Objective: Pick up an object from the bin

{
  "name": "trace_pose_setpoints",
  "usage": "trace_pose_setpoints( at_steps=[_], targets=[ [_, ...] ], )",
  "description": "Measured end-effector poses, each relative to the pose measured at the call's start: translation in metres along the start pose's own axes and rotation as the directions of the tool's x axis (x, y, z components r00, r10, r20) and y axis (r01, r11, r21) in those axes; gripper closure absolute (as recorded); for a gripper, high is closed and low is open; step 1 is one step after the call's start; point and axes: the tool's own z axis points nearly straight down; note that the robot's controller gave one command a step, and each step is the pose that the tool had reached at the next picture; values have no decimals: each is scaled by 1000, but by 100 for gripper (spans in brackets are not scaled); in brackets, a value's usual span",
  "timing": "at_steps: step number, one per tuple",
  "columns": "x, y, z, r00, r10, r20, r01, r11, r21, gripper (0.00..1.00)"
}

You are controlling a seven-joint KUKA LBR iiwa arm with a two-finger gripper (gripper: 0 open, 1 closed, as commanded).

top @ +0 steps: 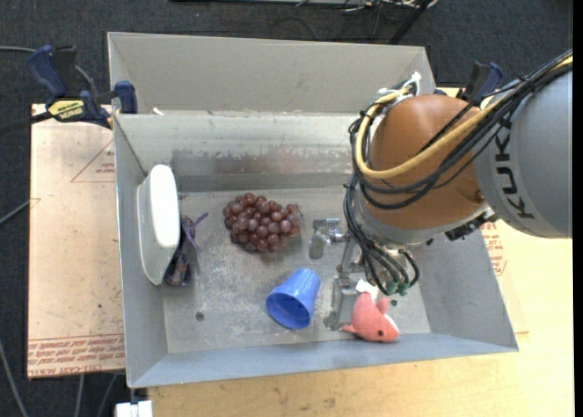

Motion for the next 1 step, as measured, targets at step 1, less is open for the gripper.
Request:
trace_pose_setpoints(
  at_steps=[1],
  targets=[
    [-2,0,-4,1000,3,9,-3,1000,-1,0]
  ],
)
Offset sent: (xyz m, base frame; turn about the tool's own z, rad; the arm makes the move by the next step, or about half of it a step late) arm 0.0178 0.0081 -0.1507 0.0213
